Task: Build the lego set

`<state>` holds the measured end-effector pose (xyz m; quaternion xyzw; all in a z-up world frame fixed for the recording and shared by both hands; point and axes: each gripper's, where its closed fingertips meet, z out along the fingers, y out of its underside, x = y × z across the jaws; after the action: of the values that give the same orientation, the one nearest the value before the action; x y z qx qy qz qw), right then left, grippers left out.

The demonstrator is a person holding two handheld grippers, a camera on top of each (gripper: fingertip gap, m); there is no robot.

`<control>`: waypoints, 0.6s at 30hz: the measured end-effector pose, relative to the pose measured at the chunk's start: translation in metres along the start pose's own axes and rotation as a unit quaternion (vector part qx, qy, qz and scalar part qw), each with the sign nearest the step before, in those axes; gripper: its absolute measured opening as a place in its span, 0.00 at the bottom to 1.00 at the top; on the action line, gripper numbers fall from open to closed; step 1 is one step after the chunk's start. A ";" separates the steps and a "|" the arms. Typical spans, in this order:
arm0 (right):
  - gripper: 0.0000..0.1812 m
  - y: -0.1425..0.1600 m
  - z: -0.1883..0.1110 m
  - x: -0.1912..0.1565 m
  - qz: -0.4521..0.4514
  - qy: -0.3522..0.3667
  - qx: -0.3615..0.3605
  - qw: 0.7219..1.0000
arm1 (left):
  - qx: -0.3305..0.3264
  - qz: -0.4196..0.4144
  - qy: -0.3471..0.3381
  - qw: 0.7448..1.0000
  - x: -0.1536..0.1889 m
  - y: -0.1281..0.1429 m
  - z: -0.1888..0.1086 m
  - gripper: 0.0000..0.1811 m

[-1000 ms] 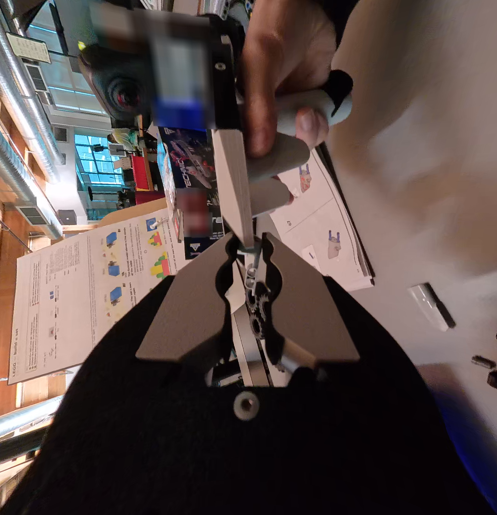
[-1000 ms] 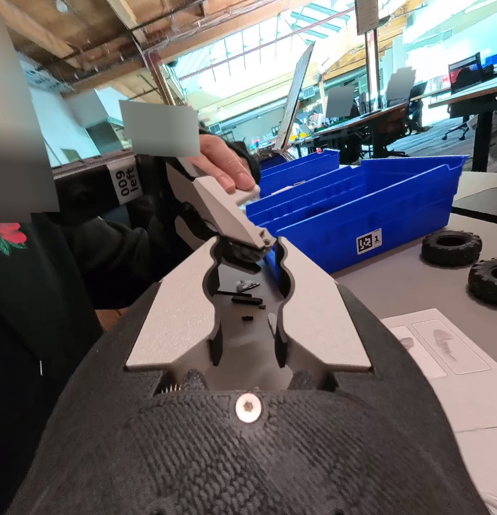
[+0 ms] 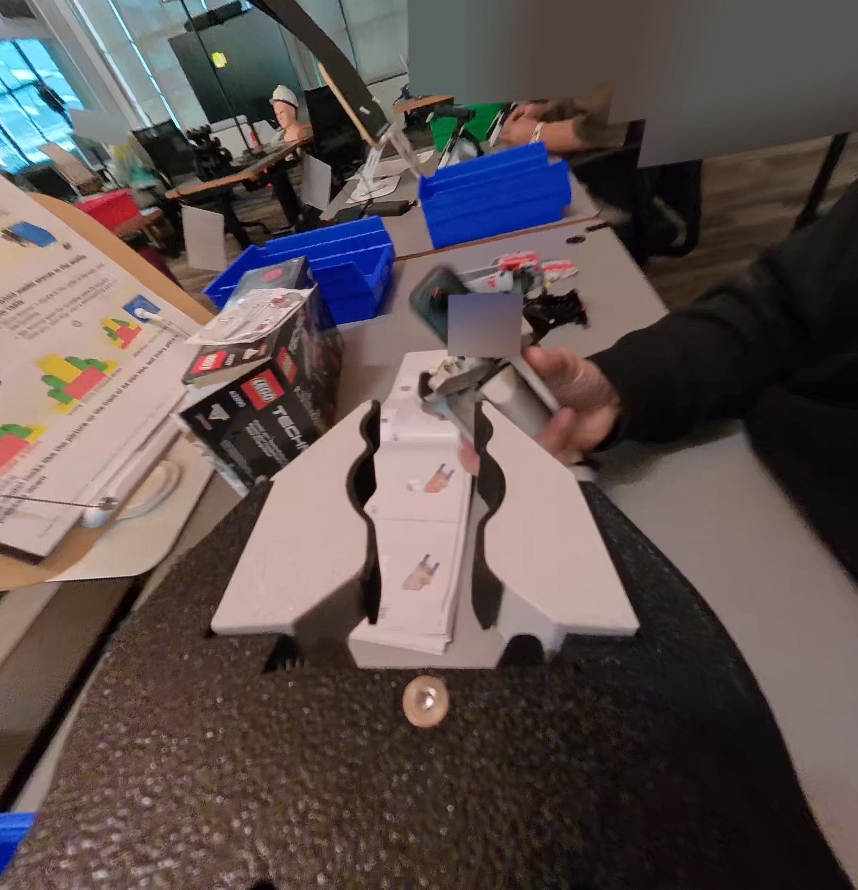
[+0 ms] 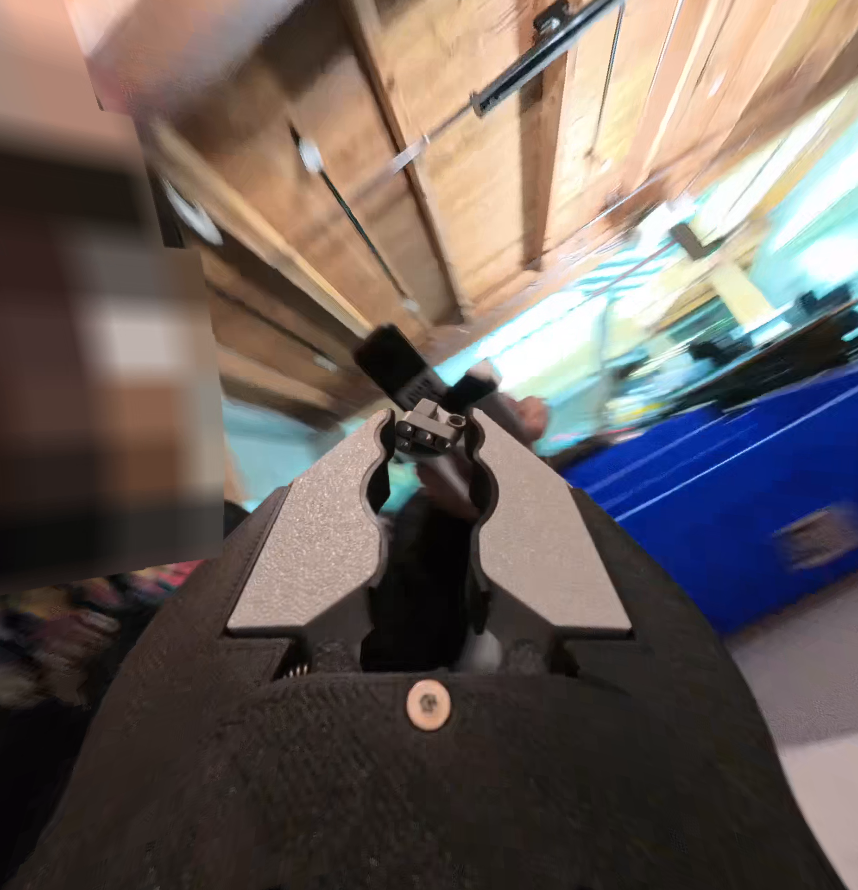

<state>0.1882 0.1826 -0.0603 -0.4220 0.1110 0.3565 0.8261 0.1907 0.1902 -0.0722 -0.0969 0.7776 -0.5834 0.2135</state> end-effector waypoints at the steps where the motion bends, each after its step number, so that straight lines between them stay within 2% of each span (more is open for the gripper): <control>1: 0.15 -0.003 -0.001 -0.001 -0.135 0.041 -0.021 0.990 | 0.008 -0.024 0.008 1.000 0.001 -0.004 -0.003 0.19; 2: 0.15 -0.008 -0.003 -0.004 -0.275 0.079 -0.033 0.958 | 0.017 -0.050 0.012 0.999 0.001 -0.008 -0.005 0.16; 3: 0.15 -0.014 -0.005 -0.012 -0.393 0.102 -0.035 0.913 | 0.028 -0.076 0.022 0.996 0.001 -0.012 -0.007 0.14; 4: 0.15 -0.019 -0.006 -0.018 -0.479 0.121 -0.033 0.869 | 0.035 -0.104 0.032 0.993 0.002 -0.014 -0.008 0.12; 5: 0.15 -0.021 -0.007 -0.019 -0.533 0.142 -0.040 0.833 | 0.037 -0.130 0.040 0.990 0.002 -0.015 -0.009 0.12; 6: 0.15 -0.018 -0.006 -0.019 -0.562 0.148 -0.054 0.812 | 0.040 -0.151 0.048 0.987 0.004 -0.017 -0.009 0.12; 12: 0.15 -0.002 0.000 -0.020 -0.637 0.150 -0.085 0.751 | 0.029 -0.201 0.071 0.976 0.013 -0.016 0.000 0.11; 15: 0.15 0.002 0.002 -0.021 -0.647 0.142 -0.088 0.744 | 0.051 -0.242 0.099 0.964 0.017 -0.023 0.001 0.09; 18: 0.15 0.006 0.002 -0.019 -0.667 0.142 -0.100 0.724 | 0.059 -0.279 0.114 0.952 0.017 -0.023 0.001 0.06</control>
<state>0.1697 0.1773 -0.0534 -0.5132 -0.1195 -0.3418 0.7781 0.1741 0.1756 -0.0544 -0.2296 0.7032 -0.6716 -0.0424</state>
